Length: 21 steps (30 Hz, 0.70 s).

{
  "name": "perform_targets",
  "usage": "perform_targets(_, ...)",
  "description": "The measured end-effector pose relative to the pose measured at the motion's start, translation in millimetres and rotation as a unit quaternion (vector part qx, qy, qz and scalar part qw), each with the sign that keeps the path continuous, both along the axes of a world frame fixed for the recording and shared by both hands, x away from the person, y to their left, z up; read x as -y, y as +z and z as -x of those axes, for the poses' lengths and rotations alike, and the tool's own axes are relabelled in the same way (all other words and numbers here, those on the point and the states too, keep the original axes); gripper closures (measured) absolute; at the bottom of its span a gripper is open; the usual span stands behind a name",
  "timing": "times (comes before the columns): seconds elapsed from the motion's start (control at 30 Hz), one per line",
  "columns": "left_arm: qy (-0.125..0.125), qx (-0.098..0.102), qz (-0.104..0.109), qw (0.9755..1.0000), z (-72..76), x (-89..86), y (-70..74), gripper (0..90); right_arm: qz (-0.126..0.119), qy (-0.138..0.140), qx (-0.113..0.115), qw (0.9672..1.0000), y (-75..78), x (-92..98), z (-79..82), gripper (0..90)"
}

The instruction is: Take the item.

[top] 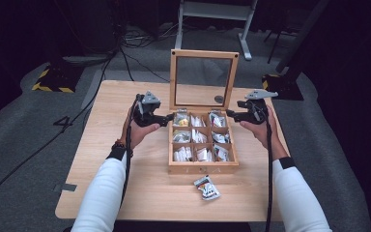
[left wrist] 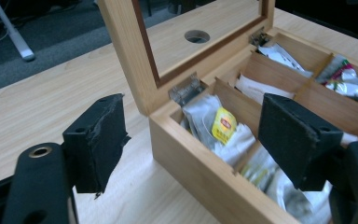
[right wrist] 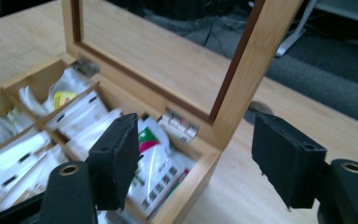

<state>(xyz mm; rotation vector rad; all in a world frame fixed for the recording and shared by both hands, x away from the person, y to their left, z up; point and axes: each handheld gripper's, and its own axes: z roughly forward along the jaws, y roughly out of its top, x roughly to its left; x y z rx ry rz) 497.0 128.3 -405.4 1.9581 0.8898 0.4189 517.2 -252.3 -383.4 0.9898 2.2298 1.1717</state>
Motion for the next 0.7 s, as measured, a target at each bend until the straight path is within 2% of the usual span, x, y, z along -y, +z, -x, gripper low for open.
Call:
perform_targets(0.07,0.004,0.002,-0.009,0.9999,-7.2,4.1,2.3,22.9,-0.001,-0.001,-0.003,1.0000,0.3,-1.4,-5.9,32.8)
perform_targets(0.17,0.013,-0.009,-0.003,0.9999,-18.0,10.6,3.0,22.6,0.006,-0.001,-0.008,1.0000,-0.5,-4.2,-14.8,35.9)
perform_targets(0.2,0.012,-0.014,0.000,0.9998,-21.4,12.7,2.9,22.5,0.010,-0.003,-0.003,0.9999,-1.1,-5.2,-16.7,38.1)
perform_targets(0.23,0.011,-0.013,-0.003,0.9998,-23.7,15.2,2.4,22.1,0.014,-0.001,0.000,0.9999,-1.6,-6.2,-18.7,38.6)
perform_targets(0.3,0.015,-0.018,-0.018,0.9996,-30.3,21.6,0.2,21.6,0.011,0.001,-0.013,0.9999,-2.6,-8.2,-23.9,37.9)
perform_targets(0.37,0.019,-0.029,-0.025,0.9991,-34.2,25.9,-1.2,20.2,0.008,-0.005,-0.016,0.9998,-3.9,-9.7,-28.9,37.6)
perform_targets(0.4,0.020,-0.026,-0.027,0.9991,-36.1,26.5,-1.5,20.0,0.004,-0.006,-0.019,0.9998,-4.4,-10.3,-30.7,37.4)
perform_targets(0.53,0.036,-0.035,-0.019,0.9986,-44.7,30.6,-2.4,20.1,0.004,-0.012,-0.018,0.9998,-7.7,-12.5,-37.0,37.6)
perform_targets(0.6,0.038,-0.042,-0.023,0.9981,-48.3,32.4,-3.4,20.2,0.004,-0.017,-0.023,0.9996,-11.3,-13.3,-39.8,37.3)
perform_targets(0.63,0.045,-0.041,-0.033,0.9976,-50.1,34.0,-4.1,20.0,0.005,-0.018,-0.026,0.9995,-12.8,-13.6,-40.9,37.0)
perform_targets(0.7,0.049,-0.041,-0.039,0.9972,-52.4,34.9,-4.8,20.6,0.010,-0.019,-0.026,0.9994,-16.4,-14.2,-43.9,36.6)
